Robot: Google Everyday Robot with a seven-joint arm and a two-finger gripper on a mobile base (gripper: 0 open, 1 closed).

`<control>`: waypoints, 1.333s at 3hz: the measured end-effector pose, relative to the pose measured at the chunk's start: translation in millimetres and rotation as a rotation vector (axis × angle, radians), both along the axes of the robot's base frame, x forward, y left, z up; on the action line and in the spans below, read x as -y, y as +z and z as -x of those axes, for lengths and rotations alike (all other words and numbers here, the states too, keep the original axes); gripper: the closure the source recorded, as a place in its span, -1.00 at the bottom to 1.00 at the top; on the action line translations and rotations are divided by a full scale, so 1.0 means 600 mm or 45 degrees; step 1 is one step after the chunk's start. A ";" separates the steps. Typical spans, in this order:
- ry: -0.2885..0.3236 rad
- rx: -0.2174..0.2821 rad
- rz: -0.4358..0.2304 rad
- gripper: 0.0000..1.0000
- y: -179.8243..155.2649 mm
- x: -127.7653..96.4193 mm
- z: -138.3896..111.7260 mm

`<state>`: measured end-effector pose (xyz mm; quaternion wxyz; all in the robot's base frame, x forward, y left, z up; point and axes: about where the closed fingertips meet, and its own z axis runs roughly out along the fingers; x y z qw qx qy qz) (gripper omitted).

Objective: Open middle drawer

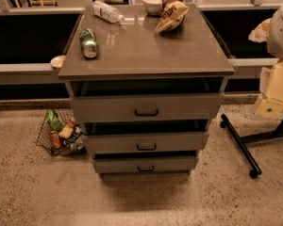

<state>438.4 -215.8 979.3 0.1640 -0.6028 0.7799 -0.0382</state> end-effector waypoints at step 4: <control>0.340 -0.155 -0.139 -1.00 -0.235 -0.115 -0.022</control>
Offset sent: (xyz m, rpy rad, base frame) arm 0.0149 0.0453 -0.0890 0.0344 0.1031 0.2317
